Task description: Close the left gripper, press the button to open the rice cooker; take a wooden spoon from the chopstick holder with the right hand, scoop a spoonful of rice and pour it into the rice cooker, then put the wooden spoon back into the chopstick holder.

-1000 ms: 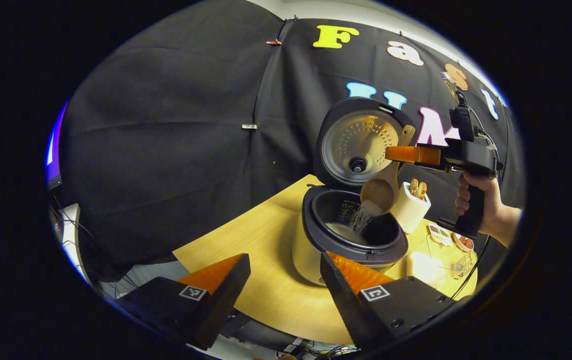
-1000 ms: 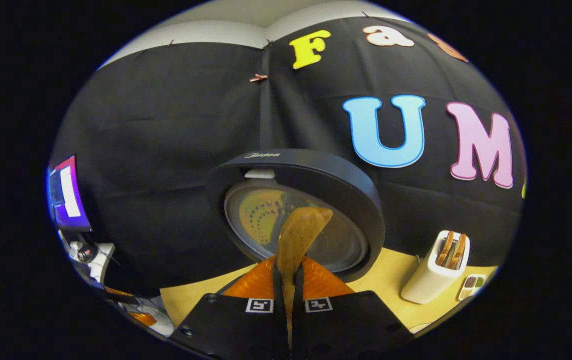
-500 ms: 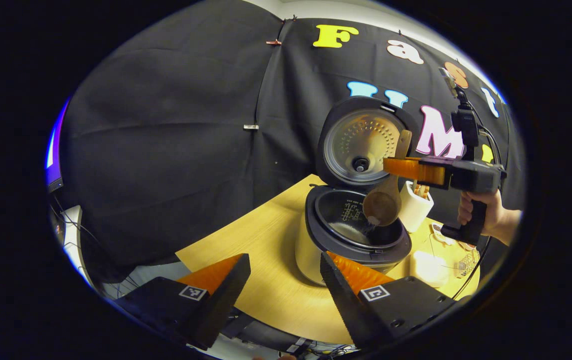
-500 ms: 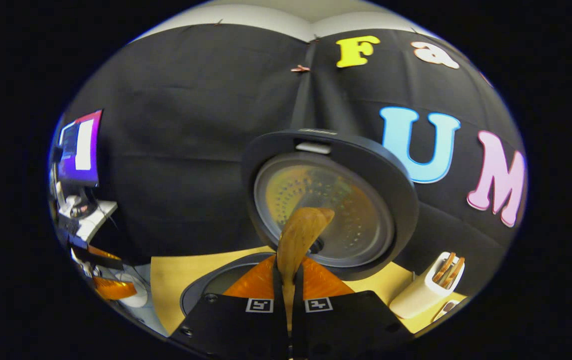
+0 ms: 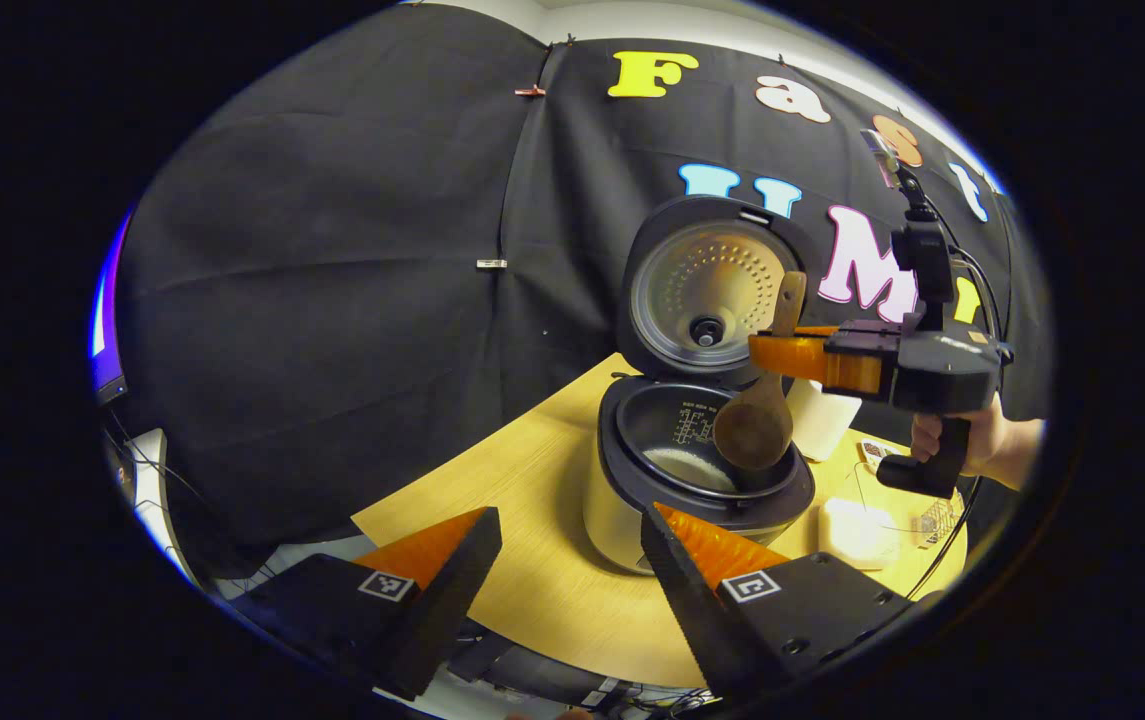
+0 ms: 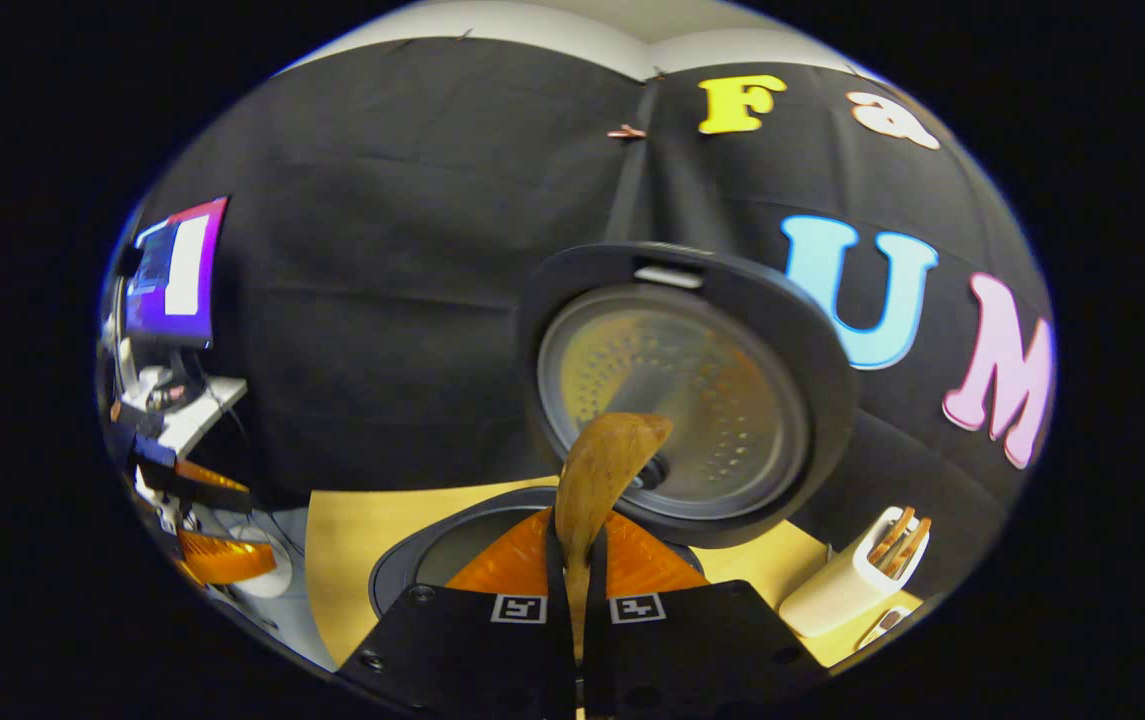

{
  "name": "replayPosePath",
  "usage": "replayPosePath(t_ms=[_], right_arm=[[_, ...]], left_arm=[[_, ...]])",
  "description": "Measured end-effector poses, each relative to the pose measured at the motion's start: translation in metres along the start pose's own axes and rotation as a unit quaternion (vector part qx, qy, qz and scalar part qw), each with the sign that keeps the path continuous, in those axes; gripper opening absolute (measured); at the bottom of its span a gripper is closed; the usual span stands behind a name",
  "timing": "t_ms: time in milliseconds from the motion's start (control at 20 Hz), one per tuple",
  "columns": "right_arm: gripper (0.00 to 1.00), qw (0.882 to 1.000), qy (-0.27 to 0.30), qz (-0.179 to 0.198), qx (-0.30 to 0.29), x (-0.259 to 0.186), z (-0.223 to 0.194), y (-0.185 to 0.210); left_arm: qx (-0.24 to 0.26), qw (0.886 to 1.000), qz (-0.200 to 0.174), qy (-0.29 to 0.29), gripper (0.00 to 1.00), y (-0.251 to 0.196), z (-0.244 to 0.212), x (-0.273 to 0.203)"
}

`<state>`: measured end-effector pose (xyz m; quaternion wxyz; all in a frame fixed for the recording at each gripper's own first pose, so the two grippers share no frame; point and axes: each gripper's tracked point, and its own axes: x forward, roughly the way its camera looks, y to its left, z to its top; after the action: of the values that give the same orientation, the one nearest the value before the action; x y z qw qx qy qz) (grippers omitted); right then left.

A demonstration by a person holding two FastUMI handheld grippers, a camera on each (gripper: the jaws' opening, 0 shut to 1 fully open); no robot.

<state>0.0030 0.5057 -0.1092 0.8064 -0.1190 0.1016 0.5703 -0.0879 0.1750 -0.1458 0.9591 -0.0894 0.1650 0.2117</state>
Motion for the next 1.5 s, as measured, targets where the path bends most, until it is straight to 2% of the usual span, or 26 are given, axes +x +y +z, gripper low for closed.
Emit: replayPosePath(t_ms=[50, 100, 400, 550, 700, 900, 1050, 1200, 1500], right_arm=[[0.08, 1.000, -0.007, -0.011, 0.022, -0.006, 0.007, -0.010], [0.08, 0.999, -0.016, -0.025, 0.045, -0.013, 0.016, -0.021], [0.08, 0.983, -0.056, -0.113, 0.135, -0.071, 0.036, -0.094], [0.08, 0.971, -0.064, -0.164, 0.162, -0.116, 0.027, -0.138], [0.08, 0.954, -0.084, -0.215, 0.193, -0.168, 0.020, -0.180], [0.08, 0.925, -0.099, -0.290, 0.226, -0.238, 0.001, -0.239], [0.08, 0.899, -0.094, -0.348, 0.248, -0.289, -0.029, -0.280], [0.08, 0.872, -0.092, -0.402, 0.263, -0.347, -0.055, -0.301], [0.08, 0.805, -0.073, -0.498, 0.313, -0.424, -0.123, -0.355]], left_arm=[[0.000, 1.000, -0.004, -0.001, 0.93, -0.003, 0.000, -0.001], [0.000, 1.000, -0.009, -0.002, 0.96, -0.008, 0.001, -0.002], [0.021, 0.999, -0.046, -0.015, 0.96, -0.044, 0.013, -0.001], [0.037, 0.997, -0.067, -0.021, 0.96, -0.068, 0.019, -0.002], [0.050, 0.994, -0.091, -0.032, 0.96, -0.096, 0.028, -0.004], [0.054, 0.992, -0.103, -0.038, 0.96, -0.120, 0.035, -0.001], [0.048, 0.992, -0.107, -0.036, 0.96, -0.135, 0.039, 0.000], [0.039, 0.993, -0.106, -0.040, 0.96, -0.147, 0.050, 0.002], [0.047, 0.994, -0.085, -0.052, 0.95, -0.158, 0.066, 0.005]])
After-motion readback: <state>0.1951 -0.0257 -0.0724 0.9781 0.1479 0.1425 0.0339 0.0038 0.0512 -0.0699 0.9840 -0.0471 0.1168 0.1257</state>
